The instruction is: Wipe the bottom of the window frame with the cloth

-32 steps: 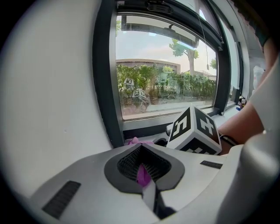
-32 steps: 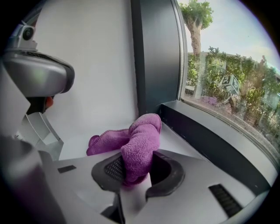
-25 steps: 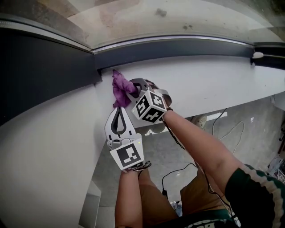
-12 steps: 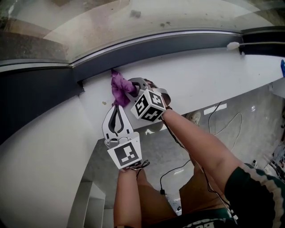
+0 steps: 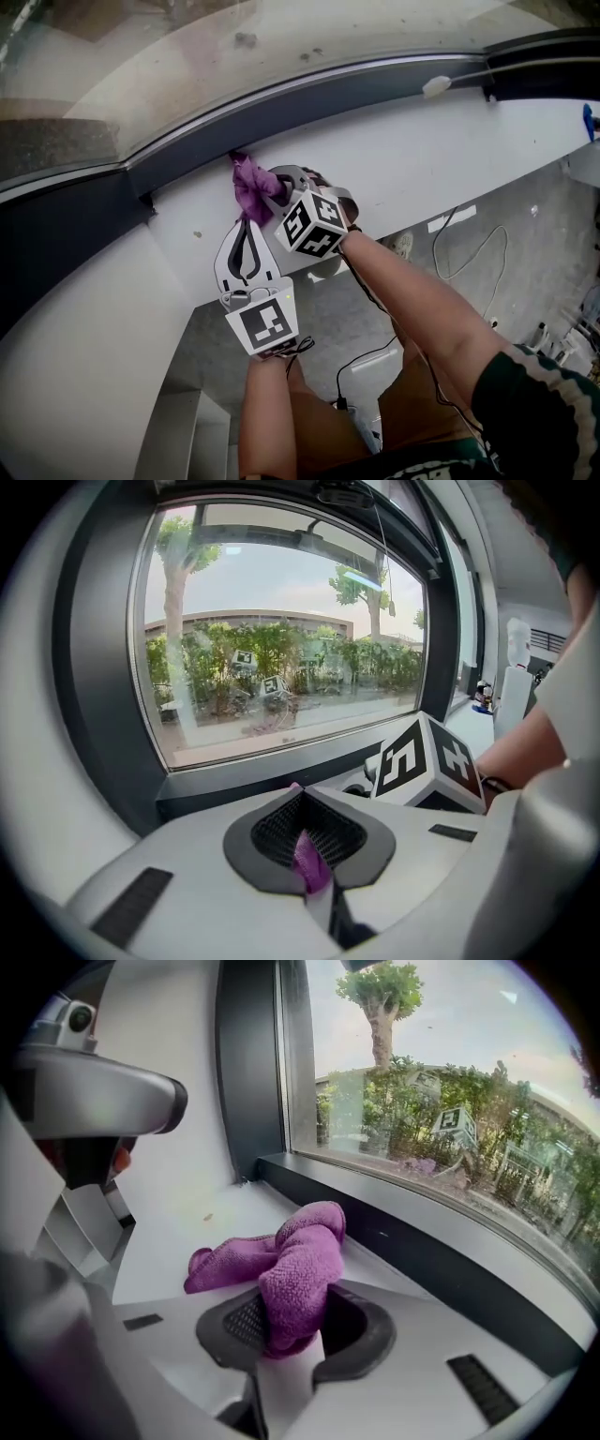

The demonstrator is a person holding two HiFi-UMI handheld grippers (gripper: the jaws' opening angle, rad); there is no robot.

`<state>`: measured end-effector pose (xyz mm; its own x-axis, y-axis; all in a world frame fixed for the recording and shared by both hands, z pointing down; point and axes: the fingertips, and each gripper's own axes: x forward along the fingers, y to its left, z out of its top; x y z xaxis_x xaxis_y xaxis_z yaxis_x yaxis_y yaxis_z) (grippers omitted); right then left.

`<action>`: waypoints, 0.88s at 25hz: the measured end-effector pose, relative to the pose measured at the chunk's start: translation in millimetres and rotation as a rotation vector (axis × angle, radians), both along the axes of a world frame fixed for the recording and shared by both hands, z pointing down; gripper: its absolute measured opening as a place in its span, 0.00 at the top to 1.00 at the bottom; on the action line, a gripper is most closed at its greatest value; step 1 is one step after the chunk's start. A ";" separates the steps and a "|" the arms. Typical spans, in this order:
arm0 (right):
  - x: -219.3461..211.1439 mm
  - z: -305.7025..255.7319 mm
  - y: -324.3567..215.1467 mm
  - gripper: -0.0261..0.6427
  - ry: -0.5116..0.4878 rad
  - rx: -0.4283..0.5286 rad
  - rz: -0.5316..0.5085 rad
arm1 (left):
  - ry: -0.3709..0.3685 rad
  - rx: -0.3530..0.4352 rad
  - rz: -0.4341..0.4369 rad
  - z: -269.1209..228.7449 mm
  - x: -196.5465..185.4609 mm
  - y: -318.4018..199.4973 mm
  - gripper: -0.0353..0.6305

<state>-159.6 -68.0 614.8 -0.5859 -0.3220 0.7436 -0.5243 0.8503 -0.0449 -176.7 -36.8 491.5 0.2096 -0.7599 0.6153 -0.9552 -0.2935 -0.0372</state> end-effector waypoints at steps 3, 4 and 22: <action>14.1 0.3 -3.2 0.81 0.006 0.003 0.016 | 0.001 0.004 0.023 1.0 13.9 -2.6 0.94; 18.5 0.5 -3.8 0.81 0.008 0.004 0.021 | 0.000 0.003 0.030 1.6 18.0 -2.7 0.94; 100.6 2.3 -9.6 0.81 0.044 0.018 0.084 | -0.003 -0.003 0.136 7.4 91.9 -6.4 0.94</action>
<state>-59.1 -77.6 617.1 -0.5230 -0.3825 0.7617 -0.5950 0.8037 -0.0049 -84.9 -43.3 498.9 0.3081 -0.7230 0.6183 -0.9067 -0.4200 -0.0393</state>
